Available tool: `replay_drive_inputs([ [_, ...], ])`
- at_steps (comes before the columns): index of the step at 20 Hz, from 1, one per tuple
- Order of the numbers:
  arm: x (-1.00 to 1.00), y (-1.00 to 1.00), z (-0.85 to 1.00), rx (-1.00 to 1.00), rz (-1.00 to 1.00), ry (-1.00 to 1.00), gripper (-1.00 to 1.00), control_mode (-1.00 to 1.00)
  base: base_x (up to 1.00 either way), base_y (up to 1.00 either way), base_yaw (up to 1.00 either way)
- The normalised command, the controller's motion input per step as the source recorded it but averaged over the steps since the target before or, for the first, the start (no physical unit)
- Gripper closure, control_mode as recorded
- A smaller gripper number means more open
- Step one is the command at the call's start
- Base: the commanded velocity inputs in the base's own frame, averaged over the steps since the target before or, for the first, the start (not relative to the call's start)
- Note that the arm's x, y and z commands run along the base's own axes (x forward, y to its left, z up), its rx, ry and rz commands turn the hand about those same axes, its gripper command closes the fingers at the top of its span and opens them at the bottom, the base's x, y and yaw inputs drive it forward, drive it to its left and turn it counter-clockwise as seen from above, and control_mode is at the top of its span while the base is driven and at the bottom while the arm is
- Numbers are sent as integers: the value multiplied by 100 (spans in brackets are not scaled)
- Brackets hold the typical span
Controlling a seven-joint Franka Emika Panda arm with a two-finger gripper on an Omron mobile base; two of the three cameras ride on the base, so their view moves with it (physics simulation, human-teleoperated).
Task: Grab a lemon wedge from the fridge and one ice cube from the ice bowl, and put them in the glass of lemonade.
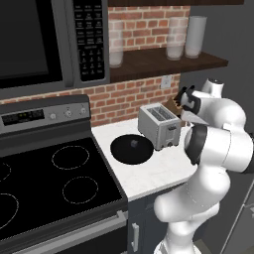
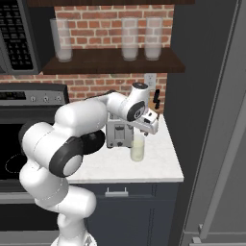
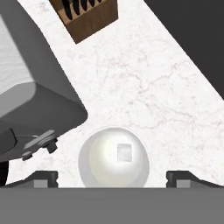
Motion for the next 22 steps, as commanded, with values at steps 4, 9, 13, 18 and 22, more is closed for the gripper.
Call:
replay_drive_inputs([
  [4,-8,0,16,5,0,-12,-100,-100,0,0,0],
  [9,-7,0,6,3,0,-10,-100,-100,0,0,0],
  [13,-18,-2,1,2,0,-6,-100,-100,0,0,0],
  [18,-31,-3,0,3,0,-1,-100,-100,0,0,0],
  [22,-47,1,8,1,0,0,-100,-100,0,0,0],
])
